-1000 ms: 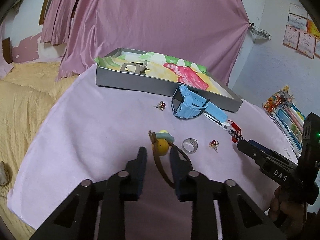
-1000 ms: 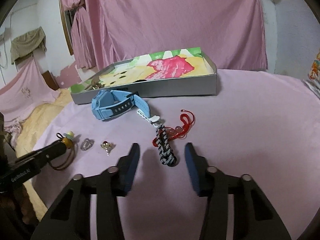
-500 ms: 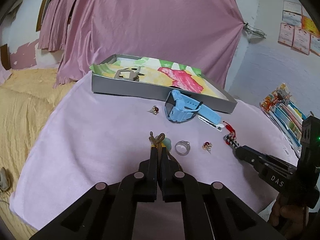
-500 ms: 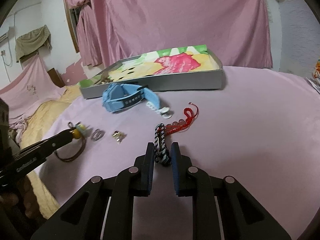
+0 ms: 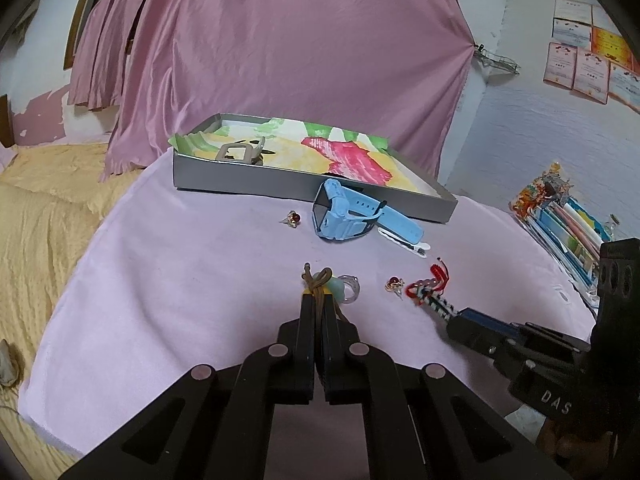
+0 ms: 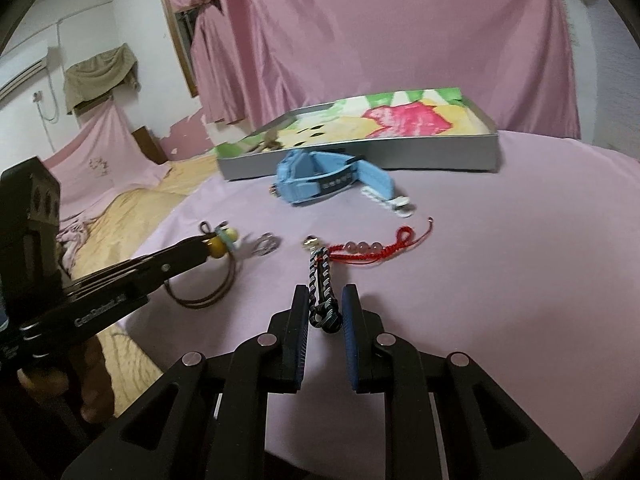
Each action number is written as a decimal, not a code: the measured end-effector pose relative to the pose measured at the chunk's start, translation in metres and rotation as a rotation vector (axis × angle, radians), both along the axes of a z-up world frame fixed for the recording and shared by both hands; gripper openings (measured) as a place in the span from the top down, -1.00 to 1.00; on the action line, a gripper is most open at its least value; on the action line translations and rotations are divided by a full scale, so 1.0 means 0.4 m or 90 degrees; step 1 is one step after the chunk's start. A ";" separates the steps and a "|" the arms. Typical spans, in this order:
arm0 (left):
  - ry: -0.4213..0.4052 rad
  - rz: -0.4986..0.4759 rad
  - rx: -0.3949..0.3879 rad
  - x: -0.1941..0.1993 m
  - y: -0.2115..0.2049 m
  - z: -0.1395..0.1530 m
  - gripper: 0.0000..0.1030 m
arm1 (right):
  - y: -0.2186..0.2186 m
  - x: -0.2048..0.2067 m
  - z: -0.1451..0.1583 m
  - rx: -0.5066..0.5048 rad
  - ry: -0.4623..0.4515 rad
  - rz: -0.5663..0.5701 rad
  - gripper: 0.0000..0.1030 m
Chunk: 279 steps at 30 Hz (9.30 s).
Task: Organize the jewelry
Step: 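Lift and carry the hair tie and bracelet with both tools toward the tray, then lower both items into the tray and open both tools, then withdraw both tools from the tray back over the table, then grasp the silver ring with the left tool while the right tool grasps a red-stone earring, then carry the ring and earring with both tools over the grey tray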
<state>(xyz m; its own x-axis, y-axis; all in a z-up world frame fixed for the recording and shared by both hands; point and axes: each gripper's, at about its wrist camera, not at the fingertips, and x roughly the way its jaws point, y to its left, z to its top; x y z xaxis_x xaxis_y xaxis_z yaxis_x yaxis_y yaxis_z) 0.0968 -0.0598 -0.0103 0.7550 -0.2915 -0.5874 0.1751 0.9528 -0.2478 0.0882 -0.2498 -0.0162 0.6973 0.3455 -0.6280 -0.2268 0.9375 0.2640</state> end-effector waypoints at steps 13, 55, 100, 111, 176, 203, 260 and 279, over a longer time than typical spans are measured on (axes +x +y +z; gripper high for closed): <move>-0.003 0.009 -0.006 -0.013 0.016 0.006 0.95 | 0.056 -0.017 -0.008 0.015 0.016 0.071 0.72; -0.026 0.020 -0.017 0.041 0.070 0.039 0.95 | -0.016 0.082 0.057 0.048 -0.043 0.013 0.79; -0.003 -0.038 -0.019 0.459 -0.029 0.092 0.95 | -0.062 0.473 0.067 0.094 -0.019 -0.006 0.96; 0.037 -0.033 0.020 0.479 -0.048 0.060 0.94 | -0.052 0.503 0.041 0.084 0.016 -0.005 0.95; -0.072 0.026 0.061 0.008 0.037 0.018 -0.98 | -0.060 -0.020 0.045 -0.054 -0.125 -0.082 -0.94; 0.014 -0.076 0.089 0.053 -0.037 -0.025 0.12 | -0.016 0.048 -0.008 -0.053 -0.019 0.002 0.28; -0.004 -0.074 0.038 0.182 -0.004 0.044 0.64 | 0.033 0.171 0.052 -0.035 -0.028 0.027 0.76; 0.031 -0.104 0.070 0.458 -0.096 0.100 0.64 | -0.057 0.446 0.107 -0.063 -0.019 -0.026 0.76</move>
<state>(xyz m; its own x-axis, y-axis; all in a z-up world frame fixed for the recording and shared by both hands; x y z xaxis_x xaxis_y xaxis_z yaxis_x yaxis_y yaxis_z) 0.2800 -0.0982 0.0296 0.6728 -0.3395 -0.6573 0.3200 0.9346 -0.1552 0.2666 -0.2728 0.0267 0.7283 0.2540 -0.6365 -0.1946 0.9672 0.1633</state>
